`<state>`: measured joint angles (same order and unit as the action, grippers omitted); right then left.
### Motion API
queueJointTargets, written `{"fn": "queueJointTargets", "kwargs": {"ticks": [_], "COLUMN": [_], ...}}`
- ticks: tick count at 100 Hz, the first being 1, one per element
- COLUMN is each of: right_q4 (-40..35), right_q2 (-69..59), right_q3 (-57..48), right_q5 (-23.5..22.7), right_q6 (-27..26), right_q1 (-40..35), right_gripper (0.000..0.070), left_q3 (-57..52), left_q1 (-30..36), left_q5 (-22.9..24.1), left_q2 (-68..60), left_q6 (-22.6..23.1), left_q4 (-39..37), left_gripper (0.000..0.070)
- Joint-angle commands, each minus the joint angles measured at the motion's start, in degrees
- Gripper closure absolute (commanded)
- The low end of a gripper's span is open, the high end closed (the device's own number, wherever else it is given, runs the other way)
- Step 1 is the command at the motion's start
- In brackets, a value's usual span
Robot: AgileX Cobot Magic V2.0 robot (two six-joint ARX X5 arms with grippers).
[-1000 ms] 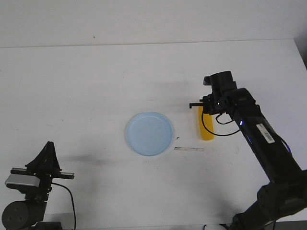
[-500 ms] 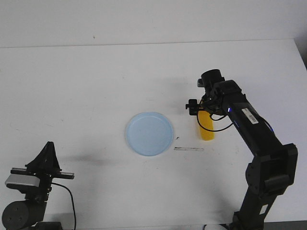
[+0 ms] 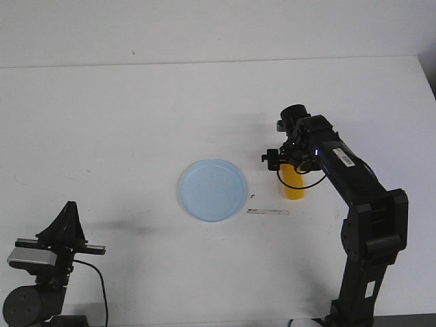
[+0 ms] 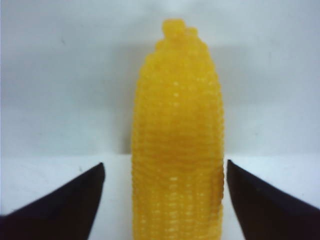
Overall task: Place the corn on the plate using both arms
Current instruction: 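Carry the corn with the right gripper and lower it onto the plate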
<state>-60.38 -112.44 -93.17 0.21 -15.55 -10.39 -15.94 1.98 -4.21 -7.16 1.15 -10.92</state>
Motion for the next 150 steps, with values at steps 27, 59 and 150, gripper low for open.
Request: {"fn": "queueJointTargets", "kwargs": {"ticks": [27, 59, 150], "right_q4": [-0.02, 0.33, 10.34], "right_q2": [-1.88, 4.22, -1.31], "right_q3": [-1.29, -1.44, -1.4], "right_q5": [0.22, -2.27, -16.63], "right_q6": [-1.33, -1.18, -5.99], "right_q1": [-0.15, -2.23, -21.57], "right_gripper": [0.0378, 0.0378, 0.034], "left_q3": [-0.48, -0.48, -0.48], "left_q1": [-0.09, -0.09, -0.09], "left_q5": [0.17, 0.15, 0.17], "left_q2": [0.13, 0.13, 0.13], "left_q6": [0.74, 0.74, 0.74], "left_q4": [-0.72, -0.72, -0.74], "left_gripper": [0.0698, 0.0698, 0.0698]}}
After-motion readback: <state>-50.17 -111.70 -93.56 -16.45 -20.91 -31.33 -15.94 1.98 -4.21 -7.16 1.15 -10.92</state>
